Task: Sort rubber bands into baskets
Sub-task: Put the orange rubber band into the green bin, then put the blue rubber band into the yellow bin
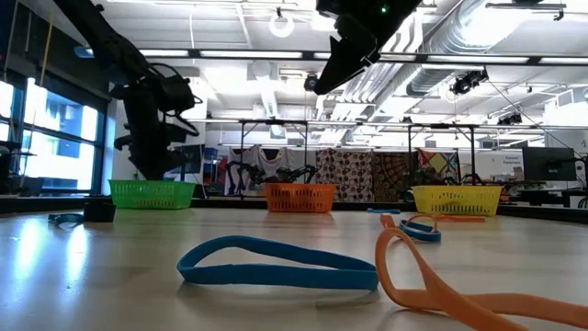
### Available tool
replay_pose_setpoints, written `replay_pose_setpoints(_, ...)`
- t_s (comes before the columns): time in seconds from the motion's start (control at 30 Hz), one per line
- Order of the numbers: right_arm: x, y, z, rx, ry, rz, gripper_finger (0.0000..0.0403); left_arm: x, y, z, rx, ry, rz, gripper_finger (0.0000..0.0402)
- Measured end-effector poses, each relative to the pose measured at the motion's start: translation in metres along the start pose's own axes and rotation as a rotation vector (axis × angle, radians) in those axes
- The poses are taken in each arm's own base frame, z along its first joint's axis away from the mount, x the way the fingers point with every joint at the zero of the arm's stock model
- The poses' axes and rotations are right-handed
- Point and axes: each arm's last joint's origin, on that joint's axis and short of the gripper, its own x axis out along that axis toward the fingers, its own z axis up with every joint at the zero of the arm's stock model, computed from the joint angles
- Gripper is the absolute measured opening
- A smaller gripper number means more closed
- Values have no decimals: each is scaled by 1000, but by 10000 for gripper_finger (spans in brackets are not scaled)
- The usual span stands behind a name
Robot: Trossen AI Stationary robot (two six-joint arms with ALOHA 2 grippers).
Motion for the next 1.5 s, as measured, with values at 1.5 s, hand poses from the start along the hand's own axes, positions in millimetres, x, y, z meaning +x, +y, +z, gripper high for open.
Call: replay_pose_setpoints(1.5,73,-145,-138,360,182,-168,201,-112,-54,-56,-3,-894,-853,161)
